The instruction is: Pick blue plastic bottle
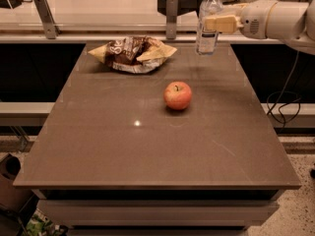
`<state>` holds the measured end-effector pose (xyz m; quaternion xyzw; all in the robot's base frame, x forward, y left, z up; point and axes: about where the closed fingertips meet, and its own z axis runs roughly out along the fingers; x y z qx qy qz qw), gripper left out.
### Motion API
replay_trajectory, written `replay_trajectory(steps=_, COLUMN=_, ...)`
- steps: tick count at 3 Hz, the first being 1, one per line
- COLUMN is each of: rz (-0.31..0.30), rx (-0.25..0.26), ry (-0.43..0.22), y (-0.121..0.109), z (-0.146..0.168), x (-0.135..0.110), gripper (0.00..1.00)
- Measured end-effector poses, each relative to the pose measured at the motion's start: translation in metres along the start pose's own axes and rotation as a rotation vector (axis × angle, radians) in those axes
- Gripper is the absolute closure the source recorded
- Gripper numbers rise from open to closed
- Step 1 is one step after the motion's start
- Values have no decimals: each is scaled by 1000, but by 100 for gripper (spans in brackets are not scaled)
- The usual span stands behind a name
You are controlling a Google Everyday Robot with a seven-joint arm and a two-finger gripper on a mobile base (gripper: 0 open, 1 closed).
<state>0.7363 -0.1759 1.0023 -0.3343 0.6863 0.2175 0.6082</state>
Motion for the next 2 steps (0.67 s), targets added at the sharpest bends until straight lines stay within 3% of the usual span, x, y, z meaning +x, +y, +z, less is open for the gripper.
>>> replay_trajectory(steps=1, rz=-60, rx=19, ry=11, y=6, z=-11, x=-47, gripper=100)
replay_trajectory(steps=2, rz=-62, rx=19, ry=11, y=6, z=-12, x=-49, gripper=100)
